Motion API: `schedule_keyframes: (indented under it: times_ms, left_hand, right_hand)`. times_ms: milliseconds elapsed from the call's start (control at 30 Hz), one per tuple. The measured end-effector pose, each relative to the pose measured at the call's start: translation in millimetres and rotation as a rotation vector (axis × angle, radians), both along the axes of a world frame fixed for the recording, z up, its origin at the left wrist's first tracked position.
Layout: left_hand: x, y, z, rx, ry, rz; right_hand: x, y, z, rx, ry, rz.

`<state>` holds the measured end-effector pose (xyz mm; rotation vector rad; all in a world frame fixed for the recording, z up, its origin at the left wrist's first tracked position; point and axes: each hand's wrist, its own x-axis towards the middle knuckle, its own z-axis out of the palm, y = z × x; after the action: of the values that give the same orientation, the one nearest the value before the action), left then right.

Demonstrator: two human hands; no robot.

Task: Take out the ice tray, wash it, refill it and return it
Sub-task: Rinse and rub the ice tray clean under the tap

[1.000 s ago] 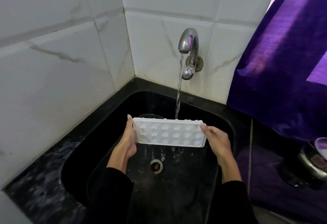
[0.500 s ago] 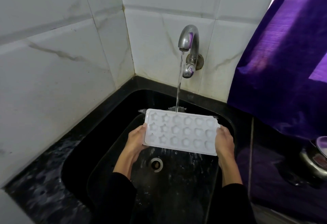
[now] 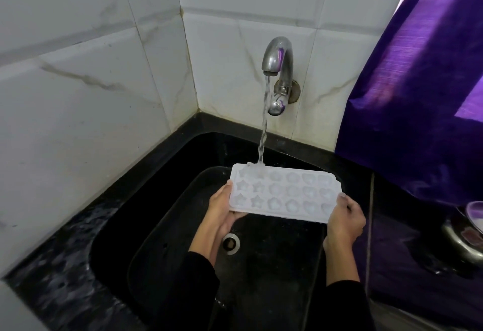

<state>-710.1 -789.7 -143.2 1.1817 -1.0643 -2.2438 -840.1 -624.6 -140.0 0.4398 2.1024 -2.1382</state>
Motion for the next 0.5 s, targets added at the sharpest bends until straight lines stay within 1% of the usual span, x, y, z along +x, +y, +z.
schedule_keyframes:
  times_ms: [233, 500]
  left_hand:
    - [-20, 12, 1, 0.072, 0.024, 0.014]
    - [-38, 17, 5, 0.047, -0.005, 0.048]
  right_hand:
    - [2, 3, -4, -0.070, 0.033, -0.115]
    - [3, 5, -7, -0.097, 0.057, -0.163]
